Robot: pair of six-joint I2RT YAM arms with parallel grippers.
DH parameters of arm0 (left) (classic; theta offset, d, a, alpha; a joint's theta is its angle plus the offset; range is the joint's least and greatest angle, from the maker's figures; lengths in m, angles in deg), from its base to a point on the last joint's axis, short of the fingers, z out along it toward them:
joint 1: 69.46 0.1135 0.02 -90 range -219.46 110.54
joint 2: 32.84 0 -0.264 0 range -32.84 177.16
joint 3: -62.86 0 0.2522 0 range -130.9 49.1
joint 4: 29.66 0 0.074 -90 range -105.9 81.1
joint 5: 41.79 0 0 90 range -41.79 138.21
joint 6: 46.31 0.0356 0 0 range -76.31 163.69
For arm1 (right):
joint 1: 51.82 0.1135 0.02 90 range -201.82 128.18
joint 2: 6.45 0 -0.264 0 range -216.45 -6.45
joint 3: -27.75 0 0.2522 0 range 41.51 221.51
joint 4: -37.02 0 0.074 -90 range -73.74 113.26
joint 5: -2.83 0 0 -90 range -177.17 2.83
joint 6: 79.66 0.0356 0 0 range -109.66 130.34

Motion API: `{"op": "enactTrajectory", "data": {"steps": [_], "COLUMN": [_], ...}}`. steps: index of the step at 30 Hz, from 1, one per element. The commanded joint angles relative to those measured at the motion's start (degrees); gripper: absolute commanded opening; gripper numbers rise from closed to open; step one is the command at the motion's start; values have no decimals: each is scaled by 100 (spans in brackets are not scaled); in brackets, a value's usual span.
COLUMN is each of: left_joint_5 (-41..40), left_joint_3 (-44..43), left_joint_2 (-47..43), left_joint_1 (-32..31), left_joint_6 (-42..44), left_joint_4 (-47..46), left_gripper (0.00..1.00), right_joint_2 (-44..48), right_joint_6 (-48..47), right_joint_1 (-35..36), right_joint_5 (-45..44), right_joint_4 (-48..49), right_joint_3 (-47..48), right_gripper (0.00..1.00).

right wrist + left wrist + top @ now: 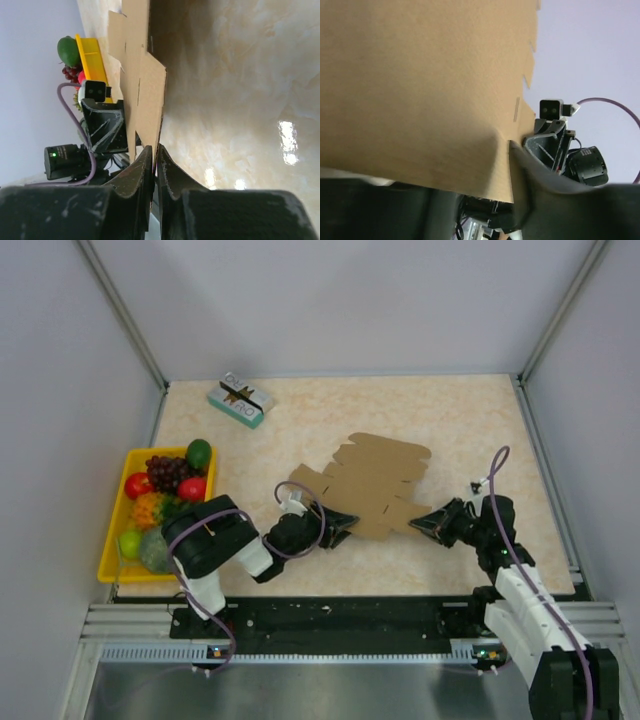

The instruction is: Fold the paper box

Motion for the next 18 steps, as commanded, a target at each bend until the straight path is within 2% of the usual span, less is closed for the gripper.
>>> {"op": "enactTrajectory", "data": {"steps": [1,3,4,5,7,8,9,10,11,12,13,14,16,17,18], "left_joint_5": [-269,-260,-147,-68,90,161,101,13,12,117,274,424,671,750,942], "left_joint_3": [-105,-158,-245,-324,-726,-981,-1245,-1752,-1966,-2421,-2617,-2836,-3539,-3742,-4066], "left_joint_2": [-513,-830,-1128,-1314,-2068,-2332,-2840,-3053,-3212,-3510,-3643,-3758,-3987,-4039,-4110], "left_joint_1": [102,180,207,268,418,514,524,524,593,672,743,918,1068,1147,1183], "left_joint_6": [694,1212,1423,1878,2476,3341,3837,4303,5274,5692,6114,6858,7495,8107,8383], "left_joint_4": [-760,117,340,612,2260,3180,3973,5329,5769,6270,7223,7650,8643,9370,9664], "left_gripper": [37,24,14,8,7,6,6,7,6,6,6,6,6,6,7], "right_joint_2": [296,367,385,377,377,342,324,298,289,271,280,306,306,254,10], "right_joint_6": [-358,-551,-657,-806,-1543,-1850,-2280,-2449,-2590,-2826,-2933,-3021,-3364,-3522,-3845], "right_joint_1": [11,20,11,20,64,169,222,275,493,634,836,1046,1636,1759,1926], "right_joint_5": [41,32,32,-3,-336,-503,-800,-864,-891,-995,-1153,-1329,-1900,-1928,-1841], "right_joint_4": [-331,-516,-595,-1057,-1682,-2051,-2516,-2729,-2810,-2993,-3047,-3083,-3162,-3136,-3110], "right_joint_3": [19,89,141,238,799,1027,1482,1695,1906,2317,2556,2776,3532,3778,4311], "right_gripper": [11,24,33,48,60,64,65,66,66,70,70,70,70,71,71]}}
